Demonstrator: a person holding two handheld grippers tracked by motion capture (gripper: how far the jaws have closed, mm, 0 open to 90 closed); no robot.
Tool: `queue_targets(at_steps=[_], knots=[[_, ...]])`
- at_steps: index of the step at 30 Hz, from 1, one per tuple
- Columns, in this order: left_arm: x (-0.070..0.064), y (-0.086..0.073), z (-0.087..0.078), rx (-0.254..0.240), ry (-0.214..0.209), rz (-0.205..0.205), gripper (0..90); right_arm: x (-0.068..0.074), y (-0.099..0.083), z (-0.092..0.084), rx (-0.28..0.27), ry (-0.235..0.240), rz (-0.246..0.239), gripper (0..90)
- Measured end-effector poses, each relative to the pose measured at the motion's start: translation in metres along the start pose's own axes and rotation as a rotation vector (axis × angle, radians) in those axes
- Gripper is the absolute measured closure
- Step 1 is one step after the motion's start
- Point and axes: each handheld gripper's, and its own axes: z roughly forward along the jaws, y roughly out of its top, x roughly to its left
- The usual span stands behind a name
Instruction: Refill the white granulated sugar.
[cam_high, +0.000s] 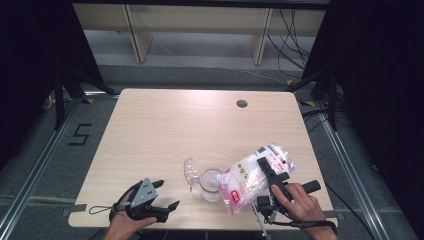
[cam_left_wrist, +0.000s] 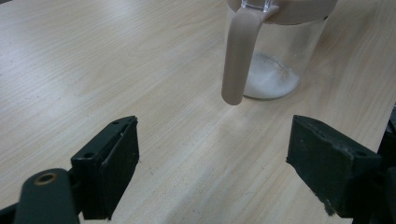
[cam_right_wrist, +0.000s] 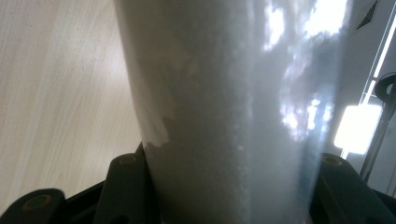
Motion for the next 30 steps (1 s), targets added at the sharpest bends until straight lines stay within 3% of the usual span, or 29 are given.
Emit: queue_targets(at_steps=[3,4,5,10,13,14,16,19,22,23,26,27,28,30], knots=[[-0.0004,-0.0003,0.0006,0.001,-0.006,-0.013,16.3,0.0029,-0.0023,-0.0013,0.016,0.011,0.021,51.6],[-0.0013,-0.0005,0.0010,0.002,-0.006,-0.030,16.4,0.0010,-0.0032,-0.0016,0.006,0.001,-0.015,51.6],[-0.0014,-0.0005,0.0010,0.001,-0.007,-0.030,16.3,0.0033,-0.0039,-0.0034,0.022,0.007,0.011,51.6],[-0.0016,-0.0008,0.0012,-0.003,-0.005,-0.032,16.3,0.0003,-0.0018,-0.0069,0.005,-0.004,-0.017,51.7],[-0.0014,-0.0006,0.0010,0.001,-0.007,-0.031,16.3,0.0013,0.0012,-0.0059,0.010,0.000,0.012,51.7],[-0.0011,-0.0005,0.0006,0.001,-0.007,-0.023,16.3,-0.0007,0.0014,-0.0040,-0.010,-0.005,-0.010,51.7],[-0.0010,-0.0004,0.0000,-0.002,0.002,-0.016,16.3,0.0005,0.0005,-0.0031,0.002,0.006,0.011,51.7],[0.0006,-0.0003,0.0002,-0.003,-0.002,0.001,16.4,0.0000,-0.0005,-0.0033,0.000,-0.002,-0.002,51.8],[-0.0014,-0.0007,0.0009,-0.001,-0.006,-0.032,16.3,0.0025,-0.0034,-0.0060,0.014,0.008,0.011,51.9],[-0.0014,-0.0006,0.0011,0.001,-0.007,-0.030,16.4,0.0039,-0.0038,-0.0077,0.028,0.008,0.026,51.9],[-0.0010,-0.0007,0.0009,0.002,-0.005,-0.025,16.4,0.0026,-0.0031,-0.0086,0.027,0.004,0.012,51.9],[-0.0009,-0.0009,0.0008,0.003,-0.004,-0.027,16.3,-0.0001,-0.0026,-0.0074,0.011,-0.005,-0.013,51.9],[-0.0009,-0.0009,0.0008,0.003,-0.005,-0.027,16.4,0.0013,-0.0020,-0.0071,0.015,0.006,0.006,51.9],[-0.0015,-0.0008,0.0012,0.000,-0.008,-0.031,16.4,-0.0003,-0.0013,-0.0062,0.008,0.003,0.001,52.0]])
